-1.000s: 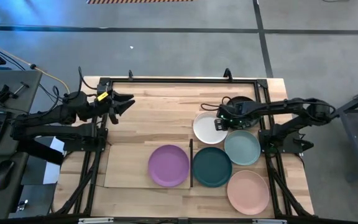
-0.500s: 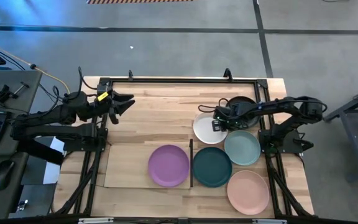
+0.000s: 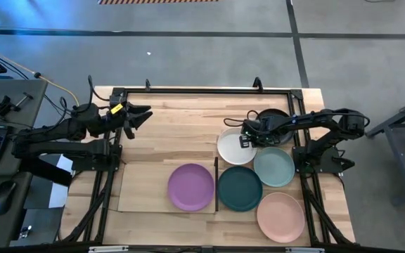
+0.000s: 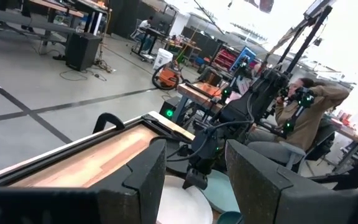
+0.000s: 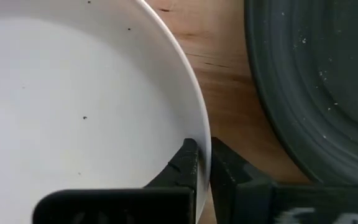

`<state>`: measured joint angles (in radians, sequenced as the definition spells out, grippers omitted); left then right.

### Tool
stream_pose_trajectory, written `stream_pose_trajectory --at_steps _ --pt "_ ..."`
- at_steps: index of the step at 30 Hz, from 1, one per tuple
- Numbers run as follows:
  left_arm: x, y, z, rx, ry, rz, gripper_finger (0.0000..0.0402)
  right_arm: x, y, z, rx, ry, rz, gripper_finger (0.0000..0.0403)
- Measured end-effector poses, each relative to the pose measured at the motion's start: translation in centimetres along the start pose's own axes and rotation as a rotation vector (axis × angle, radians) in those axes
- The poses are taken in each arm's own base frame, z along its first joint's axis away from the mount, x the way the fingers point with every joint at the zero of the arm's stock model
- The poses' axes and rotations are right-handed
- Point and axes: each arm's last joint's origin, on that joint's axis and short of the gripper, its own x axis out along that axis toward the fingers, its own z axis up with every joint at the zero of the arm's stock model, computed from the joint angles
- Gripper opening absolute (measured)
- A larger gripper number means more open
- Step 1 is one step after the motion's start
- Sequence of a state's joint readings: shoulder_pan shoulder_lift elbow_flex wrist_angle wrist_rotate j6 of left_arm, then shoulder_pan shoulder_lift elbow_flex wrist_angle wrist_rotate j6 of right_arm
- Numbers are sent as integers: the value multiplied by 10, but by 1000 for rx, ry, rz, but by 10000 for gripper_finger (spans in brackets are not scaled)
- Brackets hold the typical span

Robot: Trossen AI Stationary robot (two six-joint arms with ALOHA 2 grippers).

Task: Place and stack plates onto a shelf
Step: Put the white plate on the shelf

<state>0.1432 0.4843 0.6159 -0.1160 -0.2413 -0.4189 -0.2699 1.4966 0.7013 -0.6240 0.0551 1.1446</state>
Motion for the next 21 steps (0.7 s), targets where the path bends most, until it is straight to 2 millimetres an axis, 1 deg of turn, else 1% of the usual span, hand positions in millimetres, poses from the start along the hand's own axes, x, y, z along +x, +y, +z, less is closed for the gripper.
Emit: stream_pose_trajectory --at_steps 5,17,21 --pt "0 -2 4 -44 -40 -13 156 -5 -2 -1 1 -2 17 0" --pt "0 -2 5 -48 -55 -21 156 -37 -12 -3 6 -54 98 1" --pt "-4 -3 9 -37 -67 -37 156 -47 -15 -2 13 -78 138 1"
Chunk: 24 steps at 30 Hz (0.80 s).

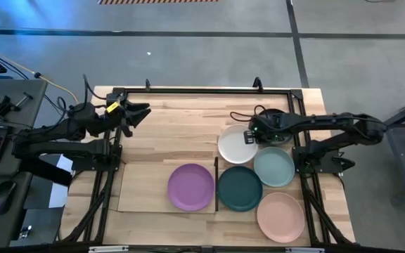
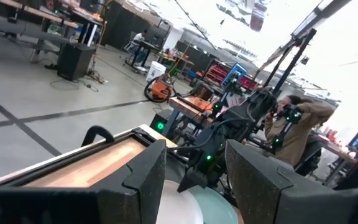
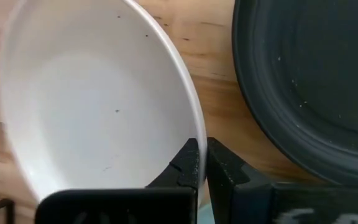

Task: Place and stack plates onto a shelf
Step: Put the white plate on the shelf

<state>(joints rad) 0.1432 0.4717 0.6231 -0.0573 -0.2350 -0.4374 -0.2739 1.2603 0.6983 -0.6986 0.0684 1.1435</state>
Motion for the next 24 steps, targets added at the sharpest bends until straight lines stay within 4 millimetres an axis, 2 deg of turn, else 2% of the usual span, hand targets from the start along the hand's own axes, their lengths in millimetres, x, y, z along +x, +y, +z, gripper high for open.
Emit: stream_pose_trajectory --at_steps 6,11,20,24 --pt "-8 -6 18 29 -64 -29 156 -19 -6 9 26 -57 68 0" --pt "-10 -9 24 67 -82 -36 156 -47 4 25 -4 -133 108 0" --pt "-10 -8 22 150 -60 -27 156 -112 50 77 -157 -272 251 0" --pt "-10 -5 15 219 17 -11 156 -131 75 95 -250 -283 287 0"
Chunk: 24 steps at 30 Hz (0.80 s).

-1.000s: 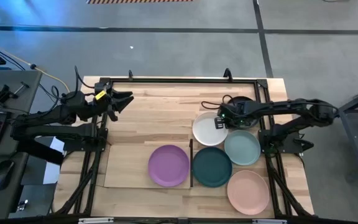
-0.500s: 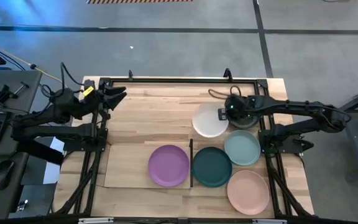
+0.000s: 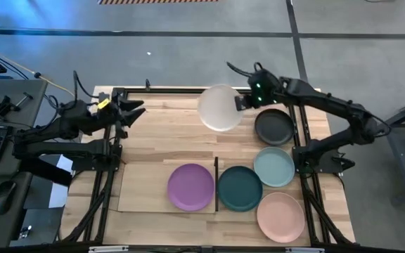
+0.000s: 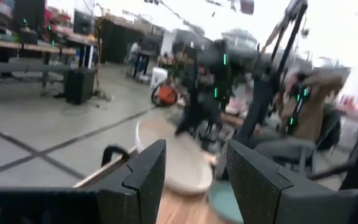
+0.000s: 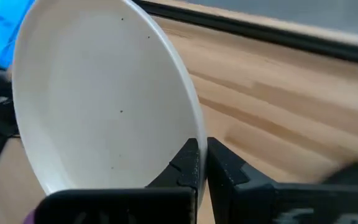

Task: Place and stack plates onto a shelf
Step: Put the white plate on the shelf

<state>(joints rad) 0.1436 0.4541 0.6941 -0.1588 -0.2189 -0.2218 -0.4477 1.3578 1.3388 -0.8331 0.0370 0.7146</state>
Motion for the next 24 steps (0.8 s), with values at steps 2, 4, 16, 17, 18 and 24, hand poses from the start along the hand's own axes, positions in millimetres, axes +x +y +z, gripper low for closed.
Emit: stream_pose_trajectory --at_steps 2,4,16,17,18,24 --pt "0 1 -3 15 33 7 156 2 12 12 -37 6 31 0" --pt "0 1 -4 18 43 9 156 8 24 22 -70 21 52 0" --pt "0 -1 4 50 -42 0 156 101 107 21 -249 180 142 0" --pt "0 -1 5 50 -49 -1 156 108 116 18 -261 188 163 0" --pt "0 -1 5 50 -55 -3 156 116 125 15 -273 193 188 0" --pt "0 -1 6 55 -59 1 156 159 178 -14 -313 205 306 0"
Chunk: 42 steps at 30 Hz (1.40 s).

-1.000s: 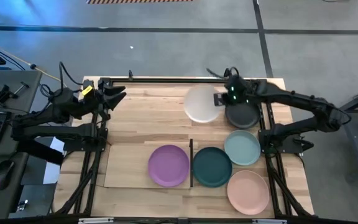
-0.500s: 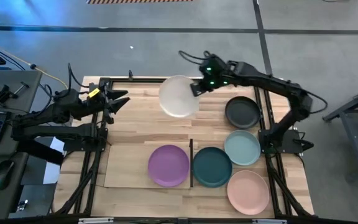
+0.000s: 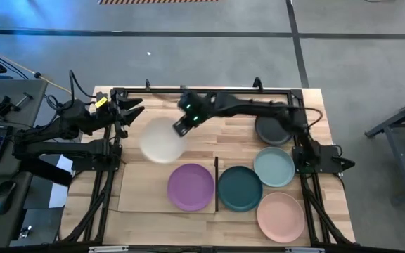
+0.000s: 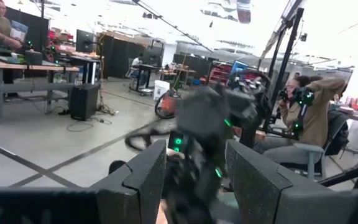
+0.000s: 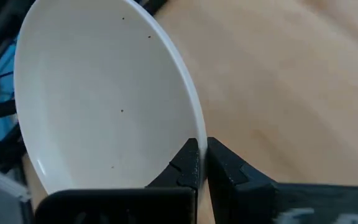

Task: Place and stack plates onto a shelf
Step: Put the white plate on the shelf

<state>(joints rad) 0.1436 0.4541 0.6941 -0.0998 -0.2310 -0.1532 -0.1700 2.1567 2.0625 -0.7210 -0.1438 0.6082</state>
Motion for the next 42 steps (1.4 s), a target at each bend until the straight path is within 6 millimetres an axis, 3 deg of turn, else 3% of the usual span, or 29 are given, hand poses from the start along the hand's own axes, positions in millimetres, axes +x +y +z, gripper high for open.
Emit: stream_pose_trajectory --at_steps 8,17,25,32,42 --pt "0 0 0 0 -2 0 156 55 47 -19 -60 43 93 0" --pt "0 0 0 -5 0 0 156 92 61 -47 -32 69 137 0" --pt "0 0 0 -27 1 0 156 104 66 -68 -47 99 144 0" --pt "0 0 0 -29 1 0 156 109 74 -72 -64 68 222 6" --pt "0 0 0 -29 1 0 156 109 69 -66 -99 43 215 118"
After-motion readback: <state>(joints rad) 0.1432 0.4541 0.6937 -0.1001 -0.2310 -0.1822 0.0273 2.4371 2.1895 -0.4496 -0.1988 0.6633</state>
